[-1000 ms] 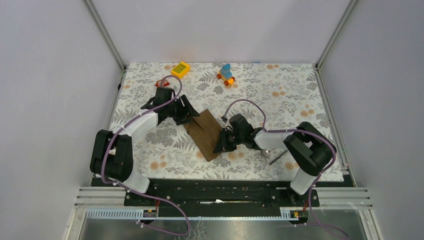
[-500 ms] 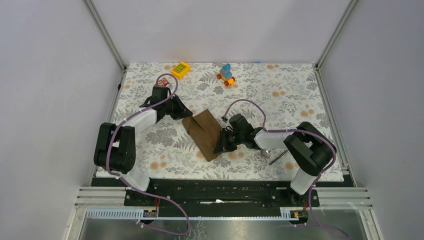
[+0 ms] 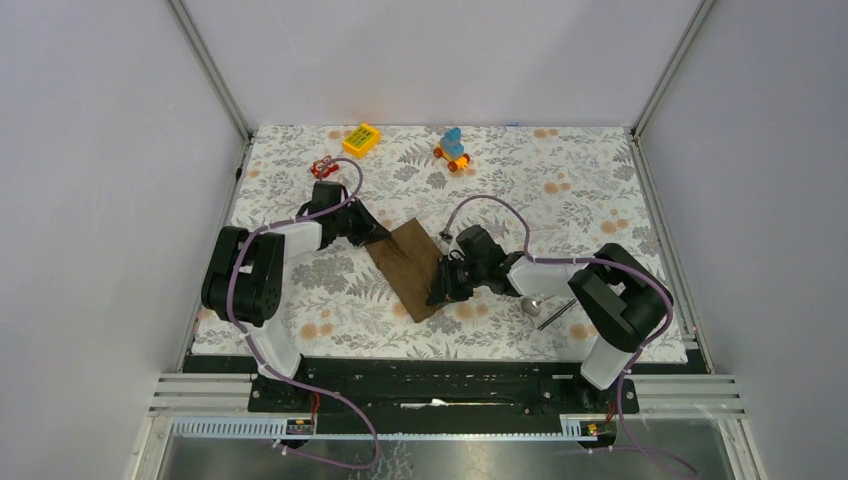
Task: Fold the napkin into a case and place the utensils inside
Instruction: Fold the lower triangle-folded napkin at the center of the board, then smooth out the 2/3-rectangle-folded napkin at the center of the board.
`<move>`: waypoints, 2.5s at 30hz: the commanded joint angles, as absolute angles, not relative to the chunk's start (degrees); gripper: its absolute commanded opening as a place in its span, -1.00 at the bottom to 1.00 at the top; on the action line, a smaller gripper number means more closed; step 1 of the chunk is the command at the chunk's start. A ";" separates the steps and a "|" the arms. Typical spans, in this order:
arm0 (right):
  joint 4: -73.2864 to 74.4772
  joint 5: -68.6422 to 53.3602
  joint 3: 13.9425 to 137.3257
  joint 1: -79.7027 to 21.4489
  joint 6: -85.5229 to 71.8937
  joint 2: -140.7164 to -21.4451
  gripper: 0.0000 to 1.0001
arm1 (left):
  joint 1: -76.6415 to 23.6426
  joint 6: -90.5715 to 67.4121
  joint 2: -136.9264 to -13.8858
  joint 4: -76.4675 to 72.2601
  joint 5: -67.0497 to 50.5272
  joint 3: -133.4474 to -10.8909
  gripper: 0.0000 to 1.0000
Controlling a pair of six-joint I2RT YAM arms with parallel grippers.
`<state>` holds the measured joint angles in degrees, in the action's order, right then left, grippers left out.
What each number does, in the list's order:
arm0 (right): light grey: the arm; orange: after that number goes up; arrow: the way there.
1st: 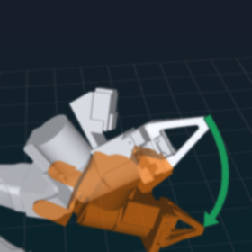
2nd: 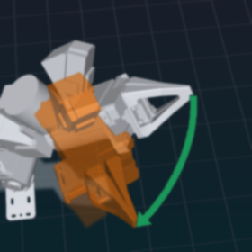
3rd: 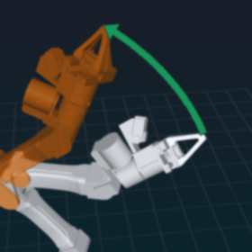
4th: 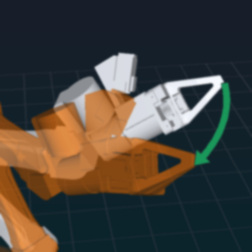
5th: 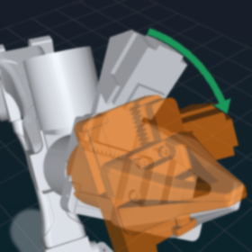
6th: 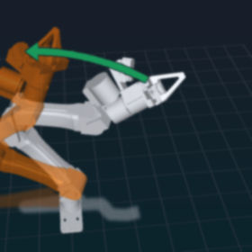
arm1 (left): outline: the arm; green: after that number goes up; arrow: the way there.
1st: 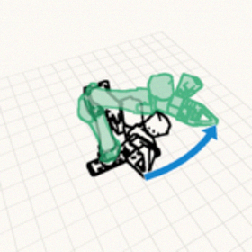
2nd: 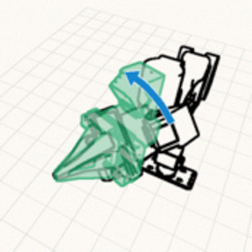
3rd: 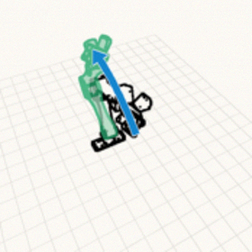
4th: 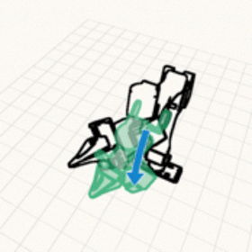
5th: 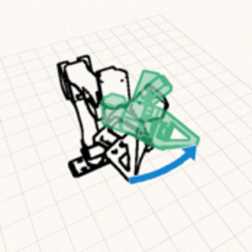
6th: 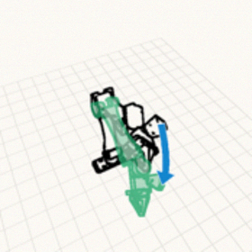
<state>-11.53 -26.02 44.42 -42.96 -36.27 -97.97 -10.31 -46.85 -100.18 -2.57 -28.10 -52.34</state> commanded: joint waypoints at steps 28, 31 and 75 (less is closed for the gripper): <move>-5.51 -18.41 78.55 -42.15 -17.04 -115.62 0.62 | -4.09 -38.02 -77.14 17.40 -30.27 -52.84 0.42; -4.05 -17.82 82.60 -42.13 -16.13 -118.30 0.57 | -2.65 -38.07 -72.64 18.89 -28.84 -49.47 0.42; -7.41 -26.32 89.65 -40.50 -32.34 -129.39 -0.92 | -2.63 -43.51 -73.06 5.79 -28.98 -33.60 0.20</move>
